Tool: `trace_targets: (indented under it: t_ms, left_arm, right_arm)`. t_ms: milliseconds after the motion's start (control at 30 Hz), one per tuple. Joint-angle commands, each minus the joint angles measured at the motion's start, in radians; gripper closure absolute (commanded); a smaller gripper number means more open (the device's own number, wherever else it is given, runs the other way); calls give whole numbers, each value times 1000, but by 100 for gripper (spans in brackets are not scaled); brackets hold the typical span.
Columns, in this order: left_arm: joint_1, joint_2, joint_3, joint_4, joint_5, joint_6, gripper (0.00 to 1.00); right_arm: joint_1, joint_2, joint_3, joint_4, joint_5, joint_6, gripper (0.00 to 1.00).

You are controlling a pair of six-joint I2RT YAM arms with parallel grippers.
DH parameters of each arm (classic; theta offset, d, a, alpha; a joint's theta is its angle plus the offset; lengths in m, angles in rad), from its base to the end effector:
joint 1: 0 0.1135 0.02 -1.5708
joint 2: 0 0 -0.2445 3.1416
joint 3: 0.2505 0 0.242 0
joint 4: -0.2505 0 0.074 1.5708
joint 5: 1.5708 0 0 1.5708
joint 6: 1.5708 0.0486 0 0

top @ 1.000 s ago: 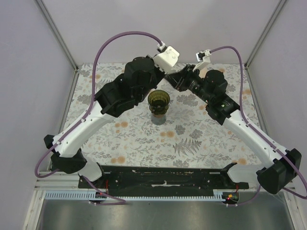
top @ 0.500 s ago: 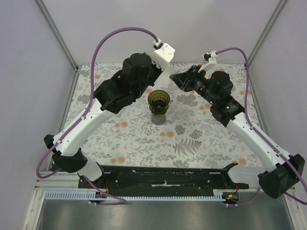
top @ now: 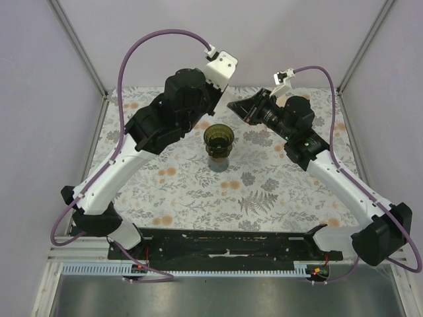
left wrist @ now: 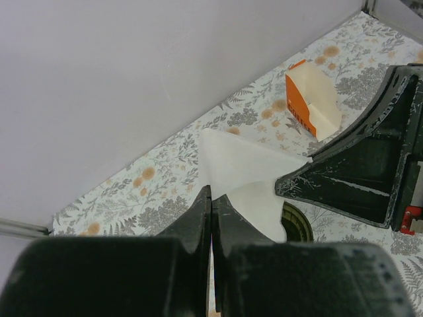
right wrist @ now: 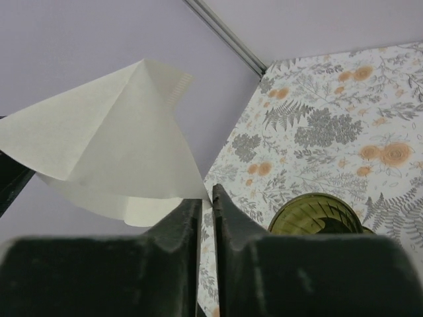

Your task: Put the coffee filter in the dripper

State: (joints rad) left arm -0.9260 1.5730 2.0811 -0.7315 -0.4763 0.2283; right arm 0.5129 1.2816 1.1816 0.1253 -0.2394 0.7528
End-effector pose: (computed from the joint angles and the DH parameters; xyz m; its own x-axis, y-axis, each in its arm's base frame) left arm 0.2044 -0.2347 0.4985 -0.0298 0.3742 -0.9269 0.4602 0.8283 0.3196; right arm 0.2651 0.1625 0.3872 -0.4510 0.5083 -0.7336 -0.5137 0.5244 0.6791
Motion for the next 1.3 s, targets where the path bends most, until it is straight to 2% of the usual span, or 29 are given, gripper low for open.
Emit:
trace_targets:
  t_ms: [0,67,100,333,533,567,600,733,833,867,967,1067,1133,1267]
  left_arm:
    - [4,7,40,12,-11,-37,98]
    - [6,2,28,20,-21,-20,98]
    - [9,-4,22,26,-28,-9,98]
    - [15,-28,-49,101,-108,115,98]
    - [16,-27,-59,70,-56,109,98]
    - [15,-25,-62,61,-51,103,98]
    - [15,-22,-64,55,-51,95,98]
    - [15,-24,-64,26,-42,72,98]
    - [16,-18,-69,-6,-28,48,98]
    - [16,-15,-69,-17,-25,37,98]
    - [16,-4,-66,-43,-10,11,98]
    - [16,2,-52,-65,7,-6,98]
    - [16,5,-44,-74,19,-17,98]
    - [16,2,-44,-91,42,-32,98]
  right_arm:
    - [-1,-36,-16,116,-3,63,90]
    - [-2,-54,-16,90,28,27,100]
    - [-2,-65,-14,74,47,8,100]
    - [-33,-84,1,-111,95,-102,100]
    - [-37,-80,19,-99,-9,-187,100]
    - [-37,-83,32,-96,-35,-226,99]
    - [-37,-91,38,-99,-66,-268,91]
    - [-37,-174,17,-112,-104,-533,61]
    - [-36,-273,-51,-86,-158,-786,49]
    - [-36,-304,-83,-61,-207,-879,42]
    - [-14,-401,-183,34,-328,-1113,37]
    - [67,-468,-282,100,-379,-1445,34]
    - [160,-475,-315,91,-341,-1694,30]
    - [239,-384,-211,-74,-268,-2002,29]
